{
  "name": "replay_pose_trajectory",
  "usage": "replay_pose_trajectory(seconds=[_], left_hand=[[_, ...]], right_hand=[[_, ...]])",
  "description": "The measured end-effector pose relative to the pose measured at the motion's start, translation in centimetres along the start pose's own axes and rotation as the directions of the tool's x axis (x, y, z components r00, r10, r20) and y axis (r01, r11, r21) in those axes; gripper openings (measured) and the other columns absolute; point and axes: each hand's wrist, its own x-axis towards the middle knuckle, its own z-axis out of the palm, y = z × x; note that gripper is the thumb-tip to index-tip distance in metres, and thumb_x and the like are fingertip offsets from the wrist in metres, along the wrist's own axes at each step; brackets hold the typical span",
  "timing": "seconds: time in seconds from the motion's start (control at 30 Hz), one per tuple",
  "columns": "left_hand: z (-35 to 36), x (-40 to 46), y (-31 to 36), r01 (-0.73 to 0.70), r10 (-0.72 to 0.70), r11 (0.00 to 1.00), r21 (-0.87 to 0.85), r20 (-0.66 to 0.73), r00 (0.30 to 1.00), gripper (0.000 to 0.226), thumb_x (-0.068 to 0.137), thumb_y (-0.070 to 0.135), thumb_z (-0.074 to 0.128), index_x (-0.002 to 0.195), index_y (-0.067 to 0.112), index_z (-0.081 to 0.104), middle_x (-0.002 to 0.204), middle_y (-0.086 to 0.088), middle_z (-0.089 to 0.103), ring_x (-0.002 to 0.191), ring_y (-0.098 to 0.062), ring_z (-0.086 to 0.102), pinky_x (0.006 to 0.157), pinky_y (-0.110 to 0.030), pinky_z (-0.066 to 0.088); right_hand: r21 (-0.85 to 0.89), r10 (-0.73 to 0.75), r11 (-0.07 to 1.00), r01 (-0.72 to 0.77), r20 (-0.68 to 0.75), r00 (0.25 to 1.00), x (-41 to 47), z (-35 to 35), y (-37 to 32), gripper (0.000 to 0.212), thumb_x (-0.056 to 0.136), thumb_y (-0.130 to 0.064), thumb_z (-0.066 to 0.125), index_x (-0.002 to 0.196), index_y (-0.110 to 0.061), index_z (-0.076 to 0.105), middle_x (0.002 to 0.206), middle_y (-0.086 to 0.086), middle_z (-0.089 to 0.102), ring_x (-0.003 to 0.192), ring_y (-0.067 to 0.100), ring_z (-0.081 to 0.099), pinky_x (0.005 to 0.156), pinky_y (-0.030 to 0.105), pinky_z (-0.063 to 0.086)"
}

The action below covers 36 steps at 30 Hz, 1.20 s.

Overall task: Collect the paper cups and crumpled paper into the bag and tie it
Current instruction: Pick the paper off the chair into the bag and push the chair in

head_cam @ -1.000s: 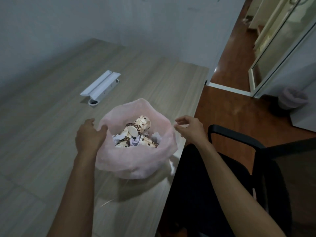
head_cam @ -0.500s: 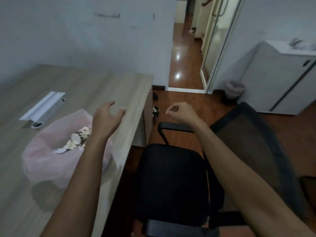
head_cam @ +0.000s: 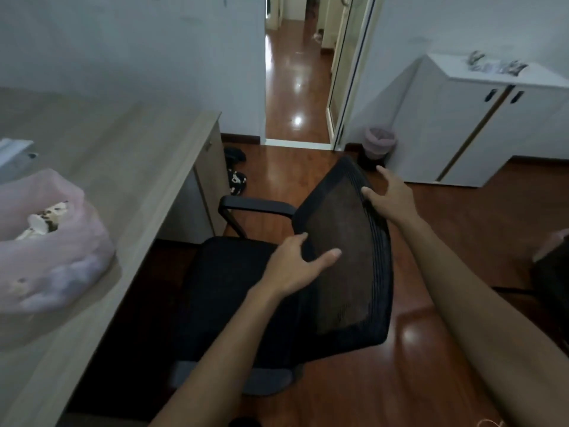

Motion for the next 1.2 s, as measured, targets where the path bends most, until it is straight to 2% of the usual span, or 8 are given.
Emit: replay_pose_trajectory(seconds=[0.13,0.27,0.4,0.6,0.87,1.0,1.1,1.2], left_hand=[[6.1,-2.1,0.6,0.090,-0.088,0.996,0.011,0.322,0.942,0.133,0.059,0.091,0.055,0.157,0.024,-0.006,0.165,0.004,0.000,0.151,-0.019,0.010,0.120,-0.043,0.022],[8.2,-2.5,0.2,0.099,-0.124,0.992,0.080,0.434,0.893,0.132,0.061,0.091,0.053,0.154,0.028,-0.016,0.163,0.006,-0.017,0.152,-0.019,-0.005,0.121,-0.049,0.016],[7.5,-2.0,-0.5,0.087,-0.129,0.990,0.115,0.435,0.891,0.129,0.063,0.088,0.055,0.156,0.027,-0.011,0.164,0.005,-0.014,0.152,-0.020,-0.005,0.120,-0.048,0.016],[5.9,-2.6,-1.7,0.108,-0.149,0.987,0.119,0.427,0.892,0.126,0.065,0.088,0.054,0.155,0.031,-0.013,0.163,0.007,-0.016,0.152,-0.018,-0.004,0.121,-0.047,0.015],[0.7,-3.3,-4.1,0.206,-0.216,0.976,0.068,0.386,0.897,0.120,0.066,0.078,0.063,0.155,0.038,-0.007,0.164,0.009,-0.007,0.148,-0.021,0.021,0.118,-0.039,0.026],[-2.2,-4.0,-6.1,0.239,-0.219,0.971,-0.023,0.323,0.920,0.114,0.069,0.070,0.066,0.156,0.038,0.000,0.165,0.010,0.002,0.146,-0.017,0.025,0.115,-0.031,0.028],[-4.5,-4.4,-7.3,0.281,-0.258,0.959,-0.049,0.267,0.929,0.109,0.072,0.061,0.067,0.156,0.036,0.002,0.165,0.009,0.002,0.146,-0.015,0.024,0.107,-0.024,0.029],[-6.6,-4.6,-8.0,0.339,-0.328,0.941,-0.017,0.215,0.920,0.121,0.067,0.070,0.068,0.156,0.033,-0.005,0.165,0.007,0.002,0.145,-0.016,0.026,0.112,-0.026,0.029]], right_hand=[[0.200,0.070,0.976,-0.091,0.107,0.992,-1.3,0.6,3.5,0.066,0.087,-0.047,0.067,0.147,-0.033,0.041,0.144,0.002,0.051,0.131,0.016,0.048,0.108,0.032,0.038],[0.265,0.049,0.962,-0.058,0.041,0.998,-1.8,2.1,3.4,0.053,0.093,-0.039,0.060,0.144,-0.032,0.046,0.144,-0.003,0.052,0.132,0.015,0.049,0.110,0.029,0.036],[0.271,0.046,0.962,-0.039,-0.021,0.999,-1.9,2.9,2.9,0.050,0.093,-0.031,0.061,0.142,-0.027,0.050,0.140,0.002,0.056,0.127,0.014,0.053,0.102,0.019,0.037],[0.308,0.033,0.951,-0.020,-0.038,0.999,-2.1,4.6,0.9,0.050,0.092,-0.030,0.061,0.141,-0.026,0.051,0.138,0.001,0.058,0.125,0.014,0.055,0.105,0.023,0.039],[0.291,-0.054,0.954,0.076,-0.082,0.995,-2.3,8.8,-4.4,0.043,0.092,-0.025,0.060,0.135,-0.022,0.059,0.133,0.000,0.062,0.122,0.015,0.058,0.103,0.018,0.037],[0.299,-0.057,0.951,0.083,-0.092,0.994,-2.4,11.4,-7.5,0.041,0.092,-0.027,0.058,0.134,-0.024,0.060,0.126,0.001,0.067,0.112,0.017,0.064,0.091,0.017,0.042],[0.329,-0.026,0.943,0.059,-0.103,0.994,-2.6,13.3,-10.2,0.040,0.094,-0.024,0.057,0.133,-0.022,0.060,0.120,0.002,0.070,0.106,0.020,0.066,0.083,0.007,0.036],[0.358,-0.009,0.933,0.042,-0.094,0.996,-3.0,15.3,-13.0,0.039,0.094,-0.023,0.056,0.134,-0.020,0.060,0.115,0.006,0.071,0.101,0.023,0.066,0.084,0.008,0.037]])
